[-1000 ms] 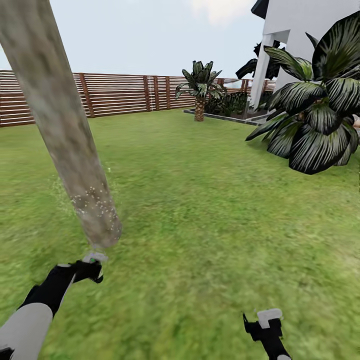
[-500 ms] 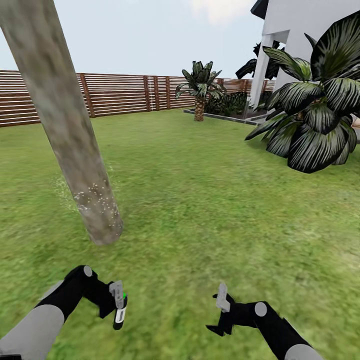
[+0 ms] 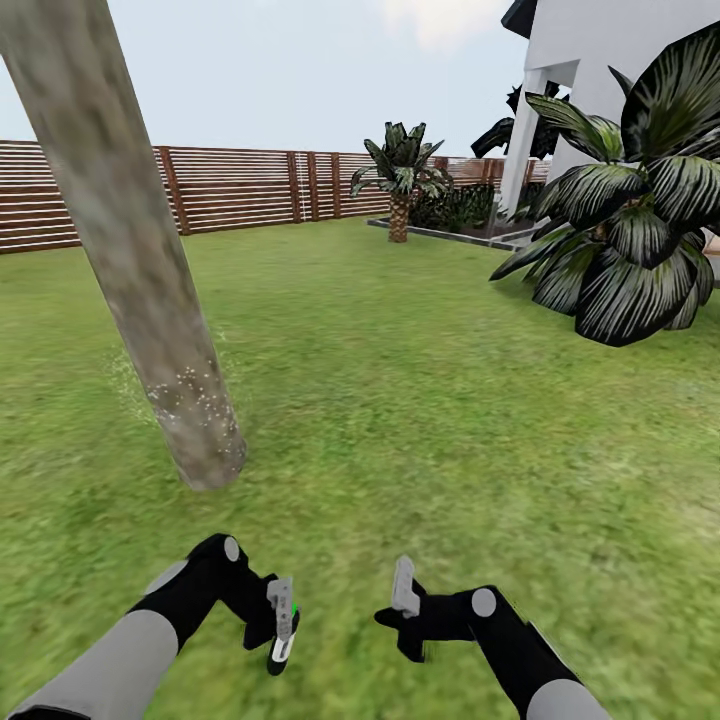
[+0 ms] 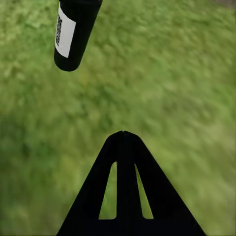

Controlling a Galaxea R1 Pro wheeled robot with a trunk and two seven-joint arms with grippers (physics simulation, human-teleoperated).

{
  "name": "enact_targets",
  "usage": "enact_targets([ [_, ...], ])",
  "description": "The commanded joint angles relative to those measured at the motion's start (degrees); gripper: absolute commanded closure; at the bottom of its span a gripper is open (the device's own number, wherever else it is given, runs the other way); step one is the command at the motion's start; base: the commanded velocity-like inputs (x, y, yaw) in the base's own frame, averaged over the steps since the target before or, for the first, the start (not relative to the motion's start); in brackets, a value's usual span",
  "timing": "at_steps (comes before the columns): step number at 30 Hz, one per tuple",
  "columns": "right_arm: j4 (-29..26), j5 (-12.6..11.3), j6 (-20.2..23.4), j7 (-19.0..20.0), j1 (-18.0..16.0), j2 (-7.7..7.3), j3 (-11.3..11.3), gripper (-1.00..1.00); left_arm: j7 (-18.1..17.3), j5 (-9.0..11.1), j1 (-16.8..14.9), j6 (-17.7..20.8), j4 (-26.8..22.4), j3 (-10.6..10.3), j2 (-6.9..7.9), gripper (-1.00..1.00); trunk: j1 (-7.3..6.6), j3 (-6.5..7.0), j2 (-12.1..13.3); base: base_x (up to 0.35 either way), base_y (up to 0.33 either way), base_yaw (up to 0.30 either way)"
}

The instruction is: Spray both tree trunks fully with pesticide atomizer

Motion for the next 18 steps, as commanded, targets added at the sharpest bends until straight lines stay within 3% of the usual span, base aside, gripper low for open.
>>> enact_targets([
  [1,0.0,0.0,0.0,0.0,0.0,0.24,0.0,1.00,0.0,0.0,0.0,0.0,-0.1,-0.2,-0.21,1.00,0.00,0.00,0.0,0.000,0.000,0.000],
  [3,-0.1,0.0,0.0,0.1,0.0,0.47,0.1,1.00,0.0,0.0,0.0,0.0,-0.2,-0.4,-0.86,1.00,0.00,0.00,0.0,0.000,0.000,0.000],
  [5,-0.1,0.0,0.0,0.2,0.0,0.58,1.9,1.00,0.2,-0.2,0.0,0.0,-0.3,-0.5,-1.98,1.00,0.00,0.00,0.0,0.000,0.000,0.000],
  [8,-0.9,0.0,0.0,0.3,0.0,0.83,4.4,1.00,4.2,-2.8,0.0,0.0,0.0,-0.4,-3.44,1.00,0.00,0.00,0.0,0.000,0.000,0.000],
  [12,-1.4,0.0,0.0,0.2,0.0,0.95,4.6,1.00,4.9,-3.7,0.1,-0.1,0.5,-0.4,-3.73,1.00,0.00,0.00,0.0,0.000,0.000,0.000],
  [16,-1.4,0.0,0.0,0.2,0.0,0.96,4.6,1.00,5.0,-3.8,0.2,0.0,0.6,-4.2,-4.52,1.00,0.00,0.00,0.0,0.000,0.000,0.000],
  [18,-1.5,0.0,-0.1,0.2,0.0,0.98,4.6,1.00,5.0,-3.6,0.2,0.0,0.6,-4.6,-4.58,1.00,0.00,0.00,0.0,0.000,0.000,0.000],
])
